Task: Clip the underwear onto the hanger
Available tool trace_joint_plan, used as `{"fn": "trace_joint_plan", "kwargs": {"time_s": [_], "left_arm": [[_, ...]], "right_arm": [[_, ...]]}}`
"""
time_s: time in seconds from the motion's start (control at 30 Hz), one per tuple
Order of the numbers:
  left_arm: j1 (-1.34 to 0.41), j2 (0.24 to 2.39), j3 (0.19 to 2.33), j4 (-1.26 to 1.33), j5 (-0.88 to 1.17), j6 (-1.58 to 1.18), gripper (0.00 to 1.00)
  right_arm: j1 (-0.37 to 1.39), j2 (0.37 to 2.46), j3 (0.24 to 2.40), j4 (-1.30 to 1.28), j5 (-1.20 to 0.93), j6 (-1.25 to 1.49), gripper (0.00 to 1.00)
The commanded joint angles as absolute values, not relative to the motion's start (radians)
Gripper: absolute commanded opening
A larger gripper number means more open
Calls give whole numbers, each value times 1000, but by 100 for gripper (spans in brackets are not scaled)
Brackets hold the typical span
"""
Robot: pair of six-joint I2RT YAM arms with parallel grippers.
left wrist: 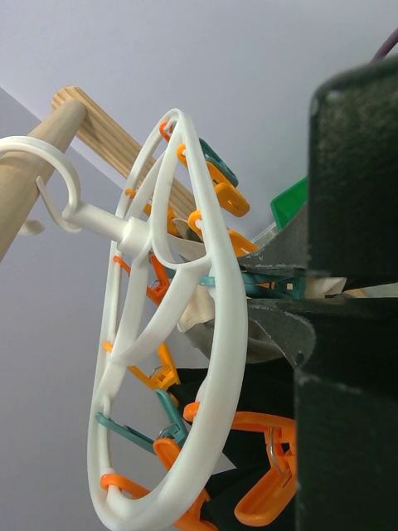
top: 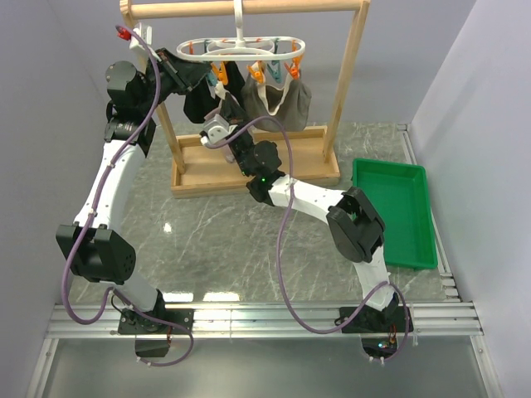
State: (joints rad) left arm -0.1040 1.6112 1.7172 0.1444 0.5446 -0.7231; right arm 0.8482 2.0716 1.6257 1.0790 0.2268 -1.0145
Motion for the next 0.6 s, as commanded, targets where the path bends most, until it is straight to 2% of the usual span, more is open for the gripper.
{"fn": "trace_joint_plan", "kwargs": {"time_s": [0.0, 0.57], "left_arm": [[-91, 1606, 1761, 130, 558, -721, 0], [-92, 1615, 1787, 133, 554, -726, 0]], "right_arm": [[859, 2085, 1660, 1202, 206, -1094, 0], [861, 2098, 1611, 1253, 187, -1146, 0]]}}
